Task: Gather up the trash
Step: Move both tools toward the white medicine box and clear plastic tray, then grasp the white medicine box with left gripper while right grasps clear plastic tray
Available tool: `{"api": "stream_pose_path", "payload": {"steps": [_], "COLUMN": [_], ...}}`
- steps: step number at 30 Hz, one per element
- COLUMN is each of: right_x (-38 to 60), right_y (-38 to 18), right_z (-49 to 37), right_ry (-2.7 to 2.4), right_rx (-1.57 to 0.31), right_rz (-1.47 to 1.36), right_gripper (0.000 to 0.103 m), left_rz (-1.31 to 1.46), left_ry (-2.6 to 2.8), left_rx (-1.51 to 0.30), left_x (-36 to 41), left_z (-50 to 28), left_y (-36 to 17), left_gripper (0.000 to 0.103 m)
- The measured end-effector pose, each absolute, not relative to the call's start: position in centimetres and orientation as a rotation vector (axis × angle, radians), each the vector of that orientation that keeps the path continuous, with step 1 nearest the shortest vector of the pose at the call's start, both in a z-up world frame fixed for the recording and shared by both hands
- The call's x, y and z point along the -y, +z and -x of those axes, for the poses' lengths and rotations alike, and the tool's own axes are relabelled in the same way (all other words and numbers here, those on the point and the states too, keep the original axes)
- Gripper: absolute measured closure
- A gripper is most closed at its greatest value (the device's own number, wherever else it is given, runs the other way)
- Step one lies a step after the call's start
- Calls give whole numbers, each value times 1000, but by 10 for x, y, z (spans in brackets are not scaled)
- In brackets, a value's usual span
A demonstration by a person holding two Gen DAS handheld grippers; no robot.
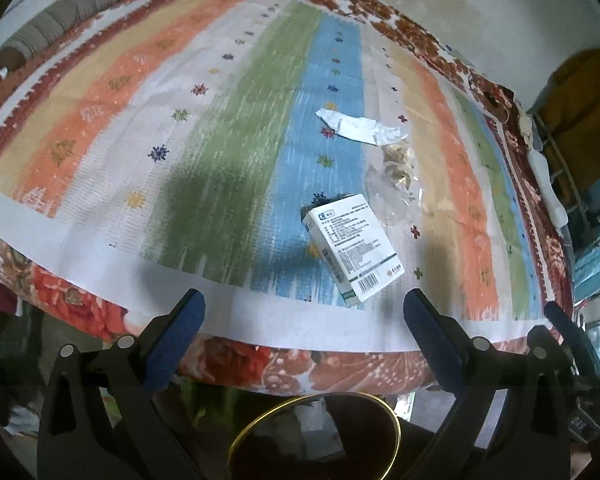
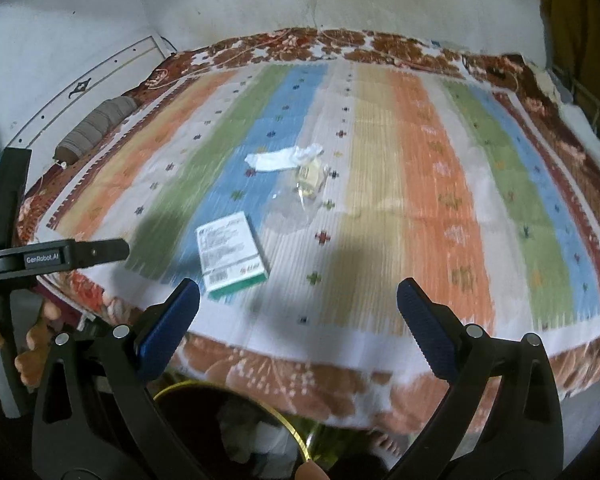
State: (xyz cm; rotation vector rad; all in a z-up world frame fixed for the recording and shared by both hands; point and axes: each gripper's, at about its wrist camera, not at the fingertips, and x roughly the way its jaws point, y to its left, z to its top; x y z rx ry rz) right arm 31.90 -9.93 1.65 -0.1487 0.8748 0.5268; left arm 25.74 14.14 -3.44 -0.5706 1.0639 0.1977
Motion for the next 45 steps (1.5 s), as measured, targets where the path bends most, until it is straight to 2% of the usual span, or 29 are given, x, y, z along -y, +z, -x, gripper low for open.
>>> {"api": "stream_pose_path", "payload": {"steps": [7, 17, 20, 33, 39, 45], "right_x": [78, 54, 47, 27, 23, 8], "right_y": [14, -4, -11, -33, -41, -55], "right_z": [-340, -376, -389, -436, -456, -468], "right_ry": [555, 626, 636, 665, 691, 734], "right_rx": [-807, -816, -836, -901, -923, -949], "right_rz": [211, 238, 257, 260, 233, 276], "right_gripper": [9, 10, 18, 19, 27, 53], "left_rz": [583, 589, 602, 591, 598, 622], "left_ry": [195, 188, 189, 223, 196, 173], "left_rx": [-1073, -1107, -1109, -1139, -1164, -1167], "left_x": [-150, -158, -159, -175, -166, -153], "left_z": [-277, -303, -309, -326, -331, -333], "left_y": [-46, -58, -58, -75, -81, -79], "left_gripper": [6, 6, 6, 6, 6, 6]}}
